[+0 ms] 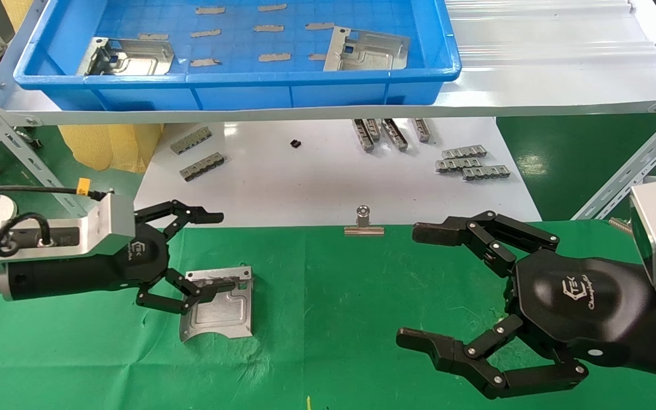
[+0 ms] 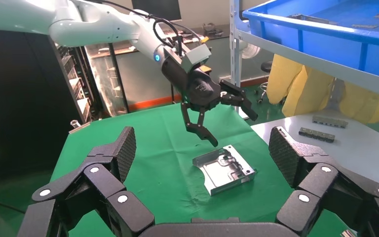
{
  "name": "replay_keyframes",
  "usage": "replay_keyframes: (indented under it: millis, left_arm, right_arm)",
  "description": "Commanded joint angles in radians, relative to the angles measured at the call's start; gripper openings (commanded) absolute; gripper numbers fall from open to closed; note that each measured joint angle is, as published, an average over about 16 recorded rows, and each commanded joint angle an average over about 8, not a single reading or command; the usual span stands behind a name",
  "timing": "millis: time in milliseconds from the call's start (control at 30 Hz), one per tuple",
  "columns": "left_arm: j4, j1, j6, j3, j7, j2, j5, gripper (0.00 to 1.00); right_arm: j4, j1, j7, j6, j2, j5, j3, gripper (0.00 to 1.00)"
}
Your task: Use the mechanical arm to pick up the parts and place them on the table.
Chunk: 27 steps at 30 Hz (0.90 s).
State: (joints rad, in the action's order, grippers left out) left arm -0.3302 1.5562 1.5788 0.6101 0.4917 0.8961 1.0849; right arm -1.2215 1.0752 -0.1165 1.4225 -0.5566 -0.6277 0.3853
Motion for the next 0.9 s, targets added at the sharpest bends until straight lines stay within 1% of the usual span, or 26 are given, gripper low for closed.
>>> replay_keyframes:
  millis: [33,900]
  left_arm:
    - [-0.042,-0.021,-0.004,-0.014,-0.03,-0.012,-0.016,1.0]
    - [-0.59,-0.298,-0.051,-0.204,-0.42,-0.176,-0.219,1.0]
  right_arm:
    - [0.0,0.0,0.0,0.0,0.0,0.0,0.0,1.0]
    - [0.0,0.0,0.0,0.0,0.0,0.0,0.0,1.0]
